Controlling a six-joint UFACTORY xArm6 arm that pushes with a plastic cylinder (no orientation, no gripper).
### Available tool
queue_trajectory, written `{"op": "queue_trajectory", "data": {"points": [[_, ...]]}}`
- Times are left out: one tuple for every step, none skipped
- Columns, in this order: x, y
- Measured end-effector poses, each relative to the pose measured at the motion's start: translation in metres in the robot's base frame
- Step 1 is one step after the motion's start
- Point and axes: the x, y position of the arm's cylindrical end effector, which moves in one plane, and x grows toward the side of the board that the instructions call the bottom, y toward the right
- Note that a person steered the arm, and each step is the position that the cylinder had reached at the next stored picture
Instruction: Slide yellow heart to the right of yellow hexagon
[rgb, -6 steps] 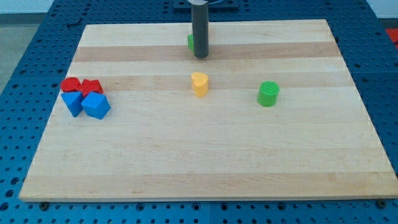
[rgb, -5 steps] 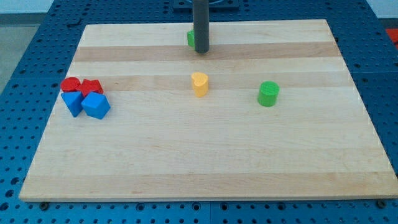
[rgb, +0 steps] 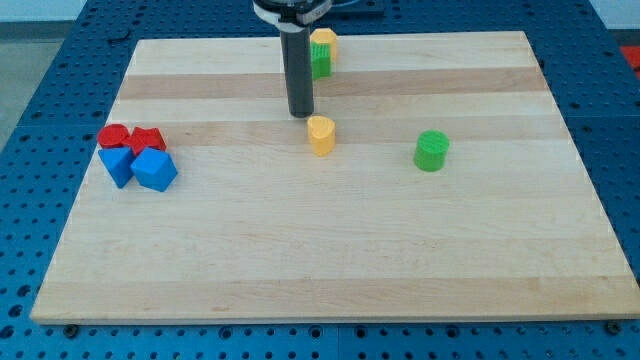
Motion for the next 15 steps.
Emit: {"op": "queue_trajectory", "data": {"points": [[0.031, 0.000], [0.043, 0.000], [0.046, -0.002], [0.069, -0.002], [0.082, 0.011], [0.080, 0.034], [0.058, 0.046], [0.031, 0.048], [0.024, 0.048], [0.026, 0.048], [0.043, 0.051], [0.044, 0.055], [0.024, 0.056], [0.004, 0.056], [-0.002, 0.056]]}}
